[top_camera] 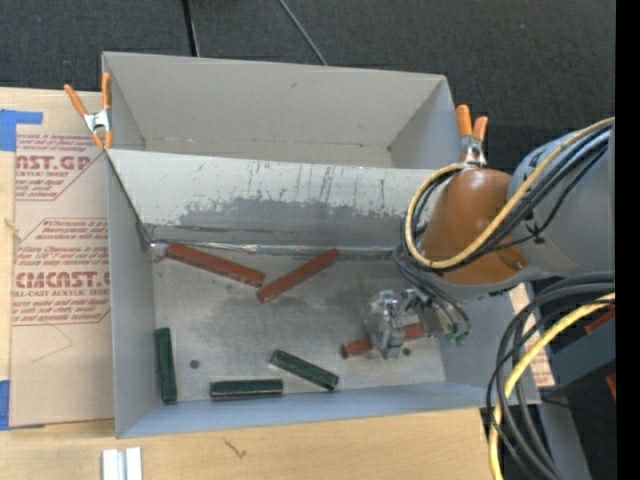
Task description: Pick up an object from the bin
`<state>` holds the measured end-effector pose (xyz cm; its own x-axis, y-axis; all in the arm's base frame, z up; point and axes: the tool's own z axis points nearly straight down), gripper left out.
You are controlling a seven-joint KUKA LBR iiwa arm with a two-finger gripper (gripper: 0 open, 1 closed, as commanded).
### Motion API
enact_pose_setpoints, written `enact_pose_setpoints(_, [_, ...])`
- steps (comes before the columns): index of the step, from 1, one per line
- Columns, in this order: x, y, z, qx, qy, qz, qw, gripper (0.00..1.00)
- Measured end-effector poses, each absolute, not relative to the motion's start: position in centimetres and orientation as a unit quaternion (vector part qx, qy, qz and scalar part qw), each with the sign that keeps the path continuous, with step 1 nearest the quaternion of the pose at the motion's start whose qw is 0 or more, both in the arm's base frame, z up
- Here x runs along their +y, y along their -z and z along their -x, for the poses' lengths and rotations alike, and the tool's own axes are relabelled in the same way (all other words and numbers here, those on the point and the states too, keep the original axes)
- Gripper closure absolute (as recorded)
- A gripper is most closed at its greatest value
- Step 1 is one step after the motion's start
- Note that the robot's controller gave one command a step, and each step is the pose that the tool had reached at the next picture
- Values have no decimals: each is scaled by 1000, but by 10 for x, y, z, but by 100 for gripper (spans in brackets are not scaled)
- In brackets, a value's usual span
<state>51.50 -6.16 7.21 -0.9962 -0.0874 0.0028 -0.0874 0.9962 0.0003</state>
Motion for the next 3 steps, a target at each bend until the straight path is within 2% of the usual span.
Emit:
enact_pose_setpoints(1, [-61,-72,-516,-999,0,-44,-1,0])
enact_pose_setpoints(2, [-61,-72,-516,-999,0,-44,-1,0])
enact_pose_setpoints(3, [-48,-85,-500,-998,0,-66,1,0])
